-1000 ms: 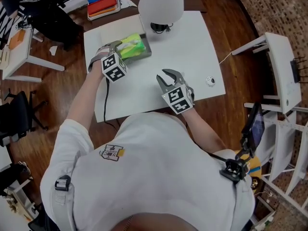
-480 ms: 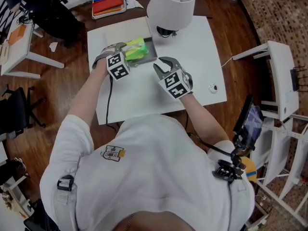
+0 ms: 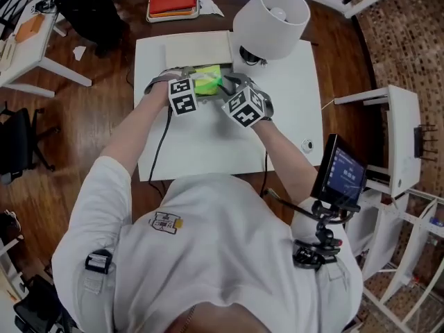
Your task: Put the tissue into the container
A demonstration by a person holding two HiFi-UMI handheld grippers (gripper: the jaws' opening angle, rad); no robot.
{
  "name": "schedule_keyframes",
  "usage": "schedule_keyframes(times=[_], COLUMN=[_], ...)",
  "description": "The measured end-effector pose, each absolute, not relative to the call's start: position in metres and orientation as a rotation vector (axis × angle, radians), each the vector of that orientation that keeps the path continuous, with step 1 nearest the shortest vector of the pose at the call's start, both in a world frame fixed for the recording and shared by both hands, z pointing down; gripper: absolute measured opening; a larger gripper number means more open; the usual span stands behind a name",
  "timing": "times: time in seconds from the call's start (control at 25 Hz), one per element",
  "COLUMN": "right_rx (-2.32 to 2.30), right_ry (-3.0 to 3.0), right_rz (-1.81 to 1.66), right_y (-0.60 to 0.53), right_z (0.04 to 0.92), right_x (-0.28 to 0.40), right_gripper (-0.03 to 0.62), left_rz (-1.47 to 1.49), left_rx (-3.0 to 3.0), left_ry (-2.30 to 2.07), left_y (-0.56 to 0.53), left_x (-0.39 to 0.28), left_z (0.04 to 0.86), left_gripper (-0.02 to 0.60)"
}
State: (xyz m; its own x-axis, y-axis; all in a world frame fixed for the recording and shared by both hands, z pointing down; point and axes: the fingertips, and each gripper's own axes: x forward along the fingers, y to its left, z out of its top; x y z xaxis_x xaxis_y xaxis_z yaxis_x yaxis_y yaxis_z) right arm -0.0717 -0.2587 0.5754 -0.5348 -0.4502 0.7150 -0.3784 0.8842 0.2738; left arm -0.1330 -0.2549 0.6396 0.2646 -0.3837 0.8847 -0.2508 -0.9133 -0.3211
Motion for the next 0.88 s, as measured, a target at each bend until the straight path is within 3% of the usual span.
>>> schedule_keyframes(times=[0.44,0.88], right_rx=[0.413,0.353], right_ry=[-2.043,-2.015], right_rz=[-0.156,-0.133], right_y=[-0.275,-0.274], right_z=[0.638,0.656], right_x=[-0.102,-0.107], right_gripper=[0.121,0.104], left_rz=[-1.820,-1.685], left_rx=[-2.454,-2.532], left_ry=[0.469,0.458], left_y=[-0.265,-0.266], left_x=[-0.141,-0.138], left_z=[0.683,0.671], left_gripper=[0.342,0.402])
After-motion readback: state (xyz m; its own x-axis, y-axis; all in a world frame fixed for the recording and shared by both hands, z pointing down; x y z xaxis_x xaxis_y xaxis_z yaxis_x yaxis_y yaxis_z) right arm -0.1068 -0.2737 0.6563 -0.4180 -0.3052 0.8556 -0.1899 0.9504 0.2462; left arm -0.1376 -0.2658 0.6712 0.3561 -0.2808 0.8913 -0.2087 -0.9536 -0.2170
